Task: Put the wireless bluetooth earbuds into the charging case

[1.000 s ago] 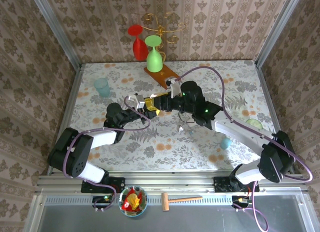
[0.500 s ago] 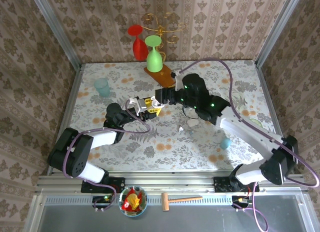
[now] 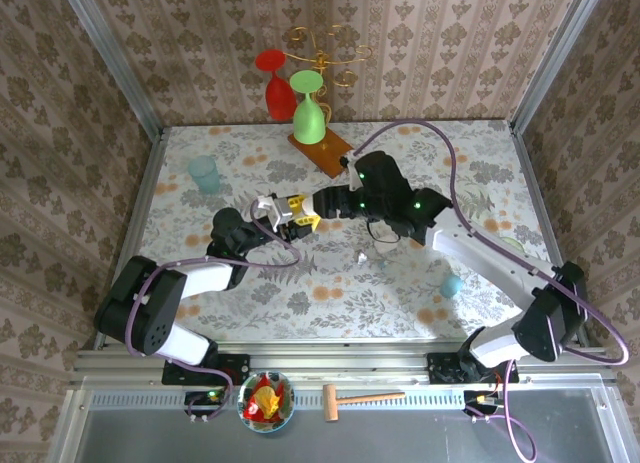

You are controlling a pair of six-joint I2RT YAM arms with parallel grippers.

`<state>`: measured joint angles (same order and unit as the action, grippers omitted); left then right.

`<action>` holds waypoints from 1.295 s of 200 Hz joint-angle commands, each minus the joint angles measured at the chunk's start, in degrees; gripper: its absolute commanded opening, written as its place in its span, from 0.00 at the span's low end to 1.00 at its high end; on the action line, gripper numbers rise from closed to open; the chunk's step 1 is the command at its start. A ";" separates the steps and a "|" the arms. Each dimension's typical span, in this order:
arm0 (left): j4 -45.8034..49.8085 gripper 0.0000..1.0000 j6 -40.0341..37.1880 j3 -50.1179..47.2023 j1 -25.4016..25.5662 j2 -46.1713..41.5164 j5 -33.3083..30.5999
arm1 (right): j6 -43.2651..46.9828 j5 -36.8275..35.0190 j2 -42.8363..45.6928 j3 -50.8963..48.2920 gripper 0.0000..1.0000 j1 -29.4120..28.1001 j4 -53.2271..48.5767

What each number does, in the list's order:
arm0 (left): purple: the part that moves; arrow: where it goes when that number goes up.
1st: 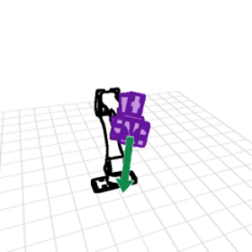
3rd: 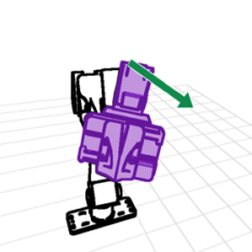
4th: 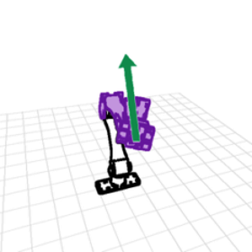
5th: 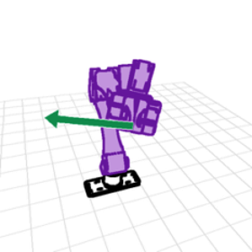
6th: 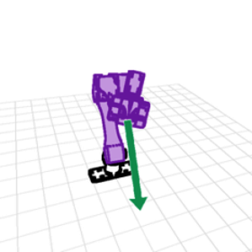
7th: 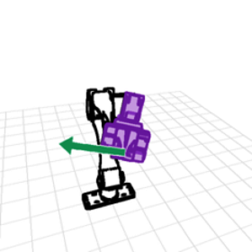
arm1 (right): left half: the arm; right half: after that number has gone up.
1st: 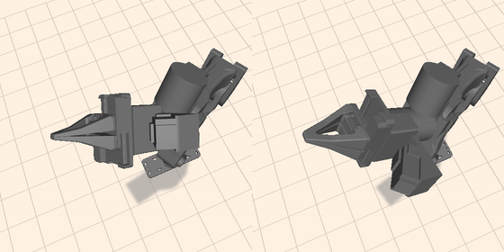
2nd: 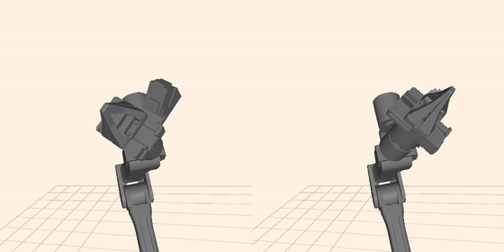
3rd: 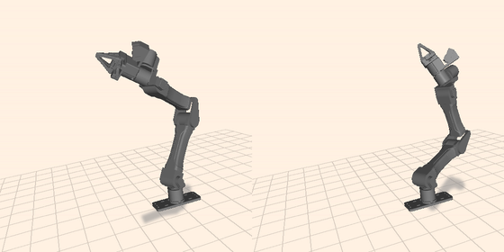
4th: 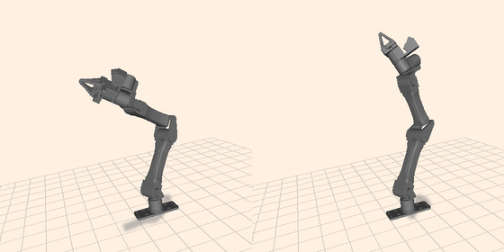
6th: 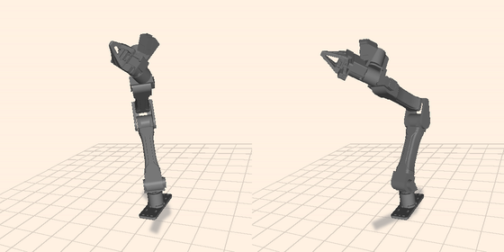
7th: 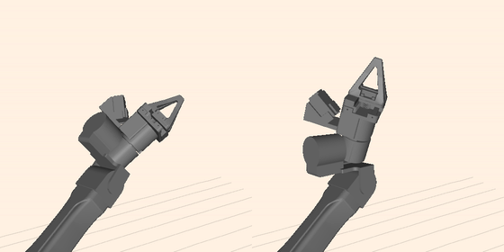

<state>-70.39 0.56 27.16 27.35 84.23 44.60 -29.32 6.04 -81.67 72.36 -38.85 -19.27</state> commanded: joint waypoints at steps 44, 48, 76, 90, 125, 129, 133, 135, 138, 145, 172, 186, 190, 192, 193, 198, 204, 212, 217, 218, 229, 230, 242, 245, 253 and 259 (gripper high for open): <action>-3.01 0.05 7.93 2.27 1.19 -3.89 -2.66 | -30.70 28.94 3.40 -17.83 0.81 8.08 40.89; -3.02 0.05 8.11 2.27 1.28 -3.89 -2.72 | -32.08 29.63 3.01 -18.20 0.81 8.14 42.53; -3.07 0.05 7.96 2.72 2.00 -3.55 -2.50 | -39.96 33.99 -1.35 -19.96 0.77 8.07 52.79; -3.02 0.05 7.73 2.90 2.26 -3.21 -2.71 | -43.98 35.73 -3.38 -20.36 0.73 8.08 57.74; -3.01 0.06 6.80 2.96 2.27 -2.63 -2.97 | -45.89 35.20 -5.01 -21.01 0.46 8.15 58.37; -3.02 0.06 6.54 2.98 2.27 -2.58 -3.05 | -45.74 34.98 -4.93 -21.11 0.43 8.26 58.02; -3.02 0.06 6.21 2.86 2.28 -2.60 -3.13 | -45.59 34.77 -4.82 -21.18 0.40 8.35 57.75; -3.07 0.06 6.03 2.78 2.27 -2.58 -3.18 | -45.52 34.75 -4.77 -21.24 0.38 8.40 57.65; -3.01 0.07 5.77 2.69 2.27 -2.58 -3.38 | -45.37 34.54 -4.69 -21.31 0.36 8.47 57.53; -2.91 0.08 5.28 2.33 2.27 -2.66 -3.76 | -45.23 34.19 -4.41 -21.46 0.33 8.68 57.34; -2.03 0.44 2.67 1.10 1.81 -2.90 -5.20 | -43.31 32.06 -2.96 -22.29 0.29 9.64 55.74; 0.29 0.69 0.28 0.42 1.61 -3.89 -7.11 | -40.09 29.78 -2.15 -22.75 0.29 10.63 52.99; 1.83 0.74 -0.70 0.29 1.56 -4.25 -7.36 | -38.56 28.78 -1.91 -22.86 0.29 10.98 51.66; 2.60 0.76 -1.23 0.21 1.56 -4.46 -7.34 | -37.88 28.13 -1.78 -22.96 0.29 11.16 50.83; 3.01 0.77 -1.60 0.19 1.56 -4.57 -8.22 | -37.41 27.83 -1.76 -22.96 0.29 11.25 50.39; 5.19 0.81 -3.46 0.04 1.65 -4.97 -9.63 | -35.13 26.08 -1.53 -22.97 0.30 11.74 48.08; 8.03 0.84 -5.87 -0.15 1.73 -5.43 -10.38 | -31.98 23.68 -1.40 -22.77 0.30 12.30 44.77; 11.06 0.88 -8.65 -0.54 1.87 -5.99 -12.16 | -27.71 20.07 -1.61 -21.98 0.30 13.01 39.50; 12.76 0.90 -10.14 -0.83 1.91 -6.07 -12.98 | -25.06 17.46 -2.00 -21.31 0.30 13.33 36.64; 13.10 0.90 -10.49 -0.85 1.91 -6.08 -13.19 | -24.50 16.92 -2.04 -21.21 0.30 13.35 36.39; 16.41 0.93 -13.17 -1.14 2.24 -6.15 -15.08 | -20.49 11.31 -3.36 -20.23 0.30 14.16 31.78; 16.68 0.93 -13.37 -1.14 2.25 -6.12 -15.25 | -20.15 10.67 -3.56 -20.10 0.30 14.24 31.55; 19.99 0.95 -15.59 -1.14 2.95 -6.18 -16.56 | -17.66 6.67 -6.22 -18.74 0.30 15.27 29.56; 20.63 0.95 -15.99 -1.14 3.23 -6.18 -16.90 | -17.27 5.97 -6.99 -18.24 0.30 15.57 29.21; 22.01 0.96 -16.82 -1.07 3.79 -6.18 -17.64 | -16.59 4.65 -9.48 -16.88 0.30 16.34 28.52; 22.66 0.97 -17.15 -1.05 4.12 -6.10 -17.87 | -16.31 4.69 -11.58 -15.56 0.30 16.94 28.59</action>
<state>-55.18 -9.85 26.61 29.95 79.00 30.50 -53.74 20.49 -87.50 52.03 -23.62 16.14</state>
